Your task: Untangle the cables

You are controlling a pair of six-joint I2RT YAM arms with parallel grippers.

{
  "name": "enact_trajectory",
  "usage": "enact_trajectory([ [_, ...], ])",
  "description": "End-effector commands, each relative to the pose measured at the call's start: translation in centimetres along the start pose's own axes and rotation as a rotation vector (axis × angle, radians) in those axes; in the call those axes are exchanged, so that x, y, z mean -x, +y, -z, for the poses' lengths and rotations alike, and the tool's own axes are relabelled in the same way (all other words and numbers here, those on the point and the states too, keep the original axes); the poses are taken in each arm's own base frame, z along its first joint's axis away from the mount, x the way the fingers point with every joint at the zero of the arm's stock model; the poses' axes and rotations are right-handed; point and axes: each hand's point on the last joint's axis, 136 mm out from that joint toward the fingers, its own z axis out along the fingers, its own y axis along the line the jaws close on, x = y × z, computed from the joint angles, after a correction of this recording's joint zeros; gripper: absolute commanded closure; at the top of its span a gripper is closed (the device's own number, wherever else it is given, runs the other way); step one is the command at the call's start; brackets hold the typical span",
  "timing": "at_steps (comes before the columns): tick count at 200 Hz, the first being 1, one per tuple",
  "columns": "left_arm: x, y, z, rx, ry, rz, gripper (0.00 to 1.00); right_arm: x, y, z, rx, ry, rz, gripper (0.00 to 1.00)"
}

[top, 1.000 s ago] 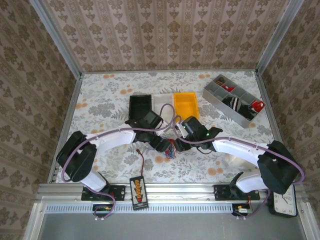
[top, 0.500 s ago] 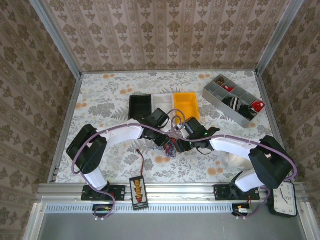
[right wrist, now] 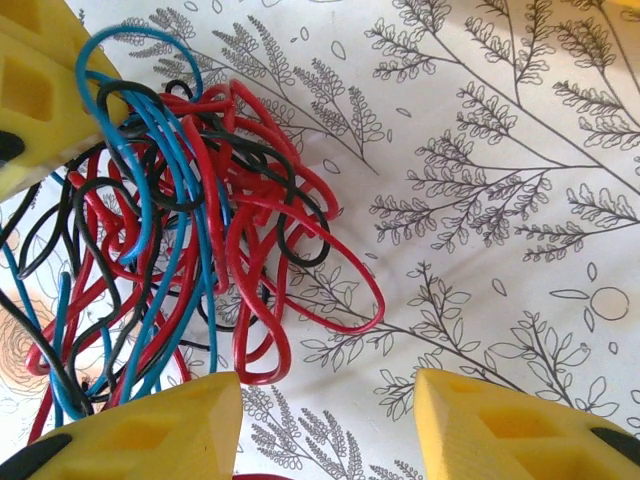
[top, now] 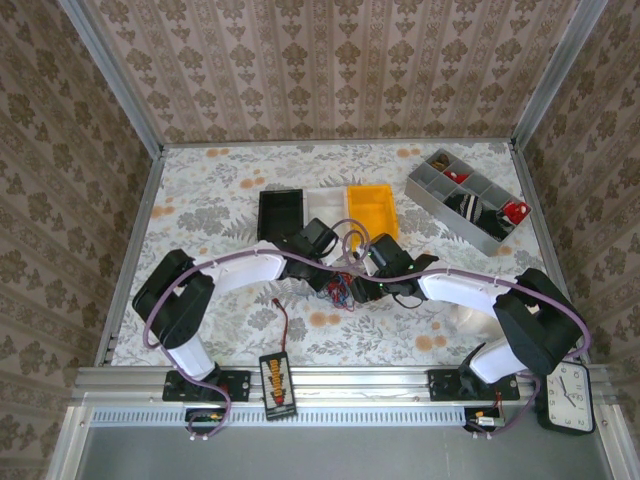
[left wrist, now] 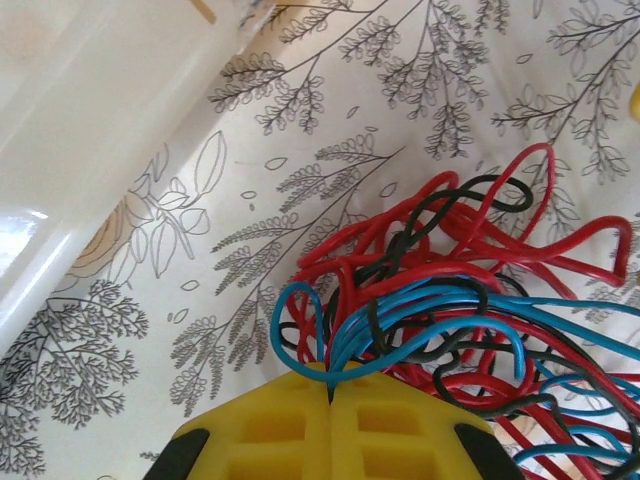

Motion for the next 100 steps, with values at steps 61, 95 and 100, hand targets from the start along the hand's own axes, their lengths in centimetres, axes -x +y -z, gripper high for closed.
enact_trajectory([
  [61, 1.7, -0.6, 1.8, -0.015, -0.208, -0.064, 1.0, 1.6, 0.2, 1.0, 0.033, -0.052, -0.025, 0.5],
  [95, 1.5, -0.2, 2.1, -0.006, -0.217, -0.045, 1.0, 1.6, 0.2, 1.4, 0.082, -0.06, -0.057, 0.5],
  [100, 1.4, 0.0, 2.1, -0.004, -0.218, -0.039, 1.0, 1.6, 0.3, 1.6, 0.093, -0.063, -0.059, 0.5],
])
